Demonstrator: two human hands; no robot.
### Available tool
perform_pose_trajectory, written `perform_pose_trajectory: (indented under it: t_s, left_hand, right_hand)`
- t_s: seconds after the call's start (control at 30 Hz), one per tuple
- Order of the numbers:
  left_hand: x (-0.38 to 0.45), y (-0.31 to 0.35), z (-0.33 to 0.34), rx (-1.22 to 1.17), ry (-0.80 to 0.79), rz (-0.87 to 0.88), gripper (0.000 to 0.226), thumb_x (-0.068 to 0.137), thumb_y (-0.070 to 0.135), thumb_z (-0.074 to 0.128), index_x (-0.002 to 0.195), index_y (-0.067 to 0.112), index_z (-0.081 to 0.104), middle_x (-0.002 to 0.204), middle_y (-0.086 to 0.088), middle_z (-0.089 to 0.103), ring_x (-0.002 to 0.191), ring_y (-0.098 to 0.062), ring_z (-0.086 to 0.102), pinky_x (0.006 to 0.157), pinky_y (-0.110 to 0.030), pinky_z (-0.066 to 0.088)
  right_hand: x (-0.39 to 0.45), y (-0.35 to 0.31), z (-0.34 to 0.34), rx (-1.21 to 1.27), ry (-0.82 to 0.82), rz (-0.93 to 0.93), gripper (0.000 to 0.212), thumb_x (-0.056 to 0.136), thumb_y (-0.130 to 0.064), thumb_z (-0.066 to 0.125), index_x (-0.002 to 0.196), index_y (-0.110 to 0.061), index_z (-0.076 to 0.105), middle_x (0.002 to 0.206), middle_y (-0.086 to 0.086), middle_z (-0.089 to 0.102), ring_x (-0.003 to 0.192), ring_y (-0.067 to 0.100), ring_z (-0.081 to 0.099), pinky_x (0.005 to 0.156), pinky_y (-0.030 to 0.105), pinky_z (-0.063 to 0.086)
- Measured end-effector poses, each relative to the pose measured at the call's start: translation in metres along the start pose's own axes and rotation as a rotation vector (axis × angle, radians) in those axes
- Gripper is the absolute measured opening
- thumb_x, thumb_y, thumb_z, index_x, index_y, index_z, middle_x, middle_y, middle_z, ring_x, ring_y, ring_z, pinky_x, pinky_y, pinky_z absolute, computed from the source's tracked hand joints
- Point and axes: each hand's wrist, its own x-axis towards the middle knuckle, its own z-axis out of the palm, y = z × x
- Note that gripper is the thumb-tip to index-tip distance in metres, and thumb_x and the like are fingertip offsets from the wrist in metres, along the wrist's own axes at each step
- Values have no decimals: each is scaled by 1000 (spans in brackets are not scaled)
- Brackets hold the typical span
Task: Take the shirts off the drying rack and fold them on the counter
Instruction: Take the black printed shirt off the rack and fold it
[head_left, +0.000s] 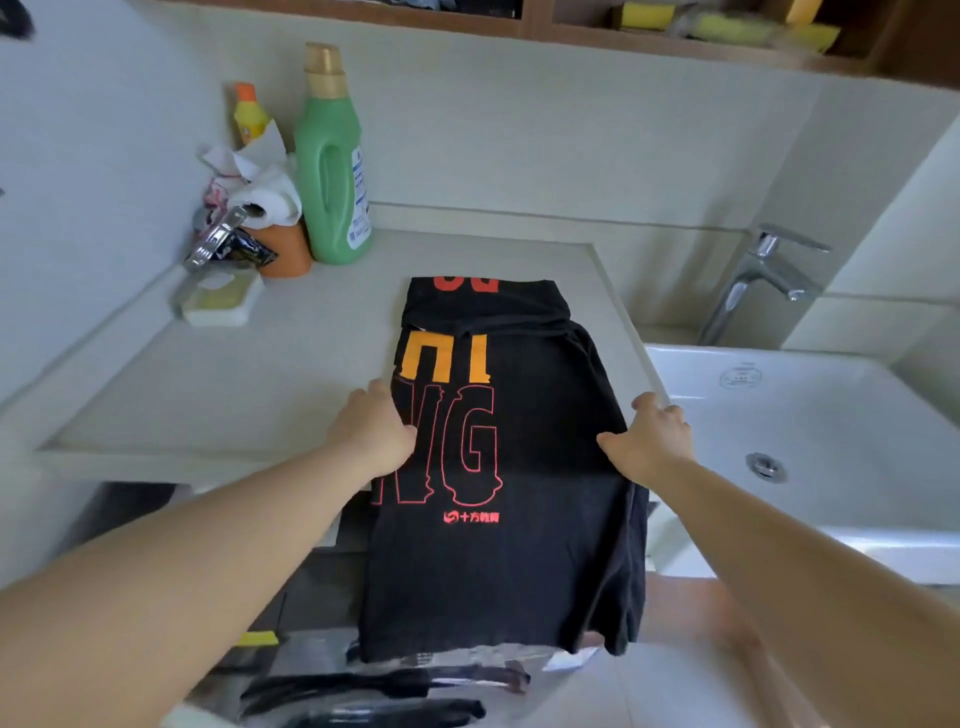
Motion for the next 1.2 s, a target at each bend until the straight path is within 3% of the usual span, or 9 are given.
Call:
perform_pose_trajectory:
  t_s: [0.13, 0.23, 0.4, 0.47, 0.6, 0.67, 0.87, 1.03, 1.2]
  left_hand:
    - [-52, -14, 19, -68, 305, -20, 39, 90, 30, 61, 111, 0, 45, 103, -11, 51, 87, -30, 56, 65, -34, 45]
    - [-70, -29, 35, -127, 286, -132, 44, 89, 40, 59, 95, -3, 55, 88, -10, 57, 71, -26, 57, 48, -24, 34]
    - [-79, -44, 62, -503, -104, -326, 43, 88, 44, 61, 116, 12, 58, 105, 2, 57, 108, -27, 56, 82, -32, 41]
    - [-76, -48, 65, -632, -124, -286, 34, 92, 34, 59, 119, 13, 58, 113, -1, 58, 107, -23, 54, 86, -32, 40]
    - [-85, -61, 72, -752, -5, -240, 26, 97, 28, 52, 119, 16, 56, 118, -5, 61, 112, -27, 56, 92, -36, 44]
    - [-95, -63, 72, -802, -79, -239, 31, 95, 31, 54, 124, 19, 56, 120, 1, 61, 112, -23, 55, 90, -33, 43]
    - [-116, -62, 61, -721, -367, -293, 35, 85, 22, 71, 117, 17, 58, 115, 4, 60, 106, -17, 53, 93, -32, 40]
    - [-128, -71, 68, -687, -309, -299, 42, 91, 27, 63, 129, 12, 55, 125, -3, 61, 112, -23, 56, 98, -34, 43]
    - [-132, -72, 70, -552, -191, -278, 38, 94, 32, 56, 127, 13, 55, 118, -7, 60, 105, -25, 55, 88, -35, 45]
  right_hand:
    - [-48, 39, 20, 142, 149, -111, 49, 80, -22, 57, 124, -13, 37, 126, 9, 41, 118, 30, 40, 93, 39, 38]
    - [-71, 61, 38, 241, 122, -73, 42, 80, -23, 62, 114, -11, 39, 120, 9, 42, 114, 31, 43, 92, 38, 39]
    - [-76, 72, 58, 407, -212, 72, 50, 83, -25, 71, 123, -11, 44, 104, 2, 55, 101, 28, 57, 78, 30, 44]
    - [-71, 76, 58, 364, -205, 35, 22, 83, -3, 55, 104, -10, 57, 84, 4, 59, 86, 28, 58, 64, 25, 43]
    - [-74, 97, 48, 484, -159, 165, 32, 81, 8, 36, 76, -11, 62, 71, 8, 56, 58, 24, 52, 38, 18, 41]
    - [-80, 106, 46, 526, -139, 224, 31, 83, 4, 35, 84, -13, 61, 83, 9, 59, 63, 27, 59, 50, 26, 52]
    - [-107, 90, 71, 437, -130, 38, 22, 83, -24, 63, 94, -13, 48, 100, 4, 50, 85, 25, 53, 69, 30, 41]
    - [-105, 91, 92, 123, -132, 80, 25, 86, -33, 61, 75, -10, 59, 110, 15, 58, 83, 24, 45, 74, 30, 41]
    - [-109, 97, 73, 214, -160, 156, 22, 89, -16, 57, 96, 3, 68, 91, 18, 63, 90, 32, 59, 76, 33, 48]
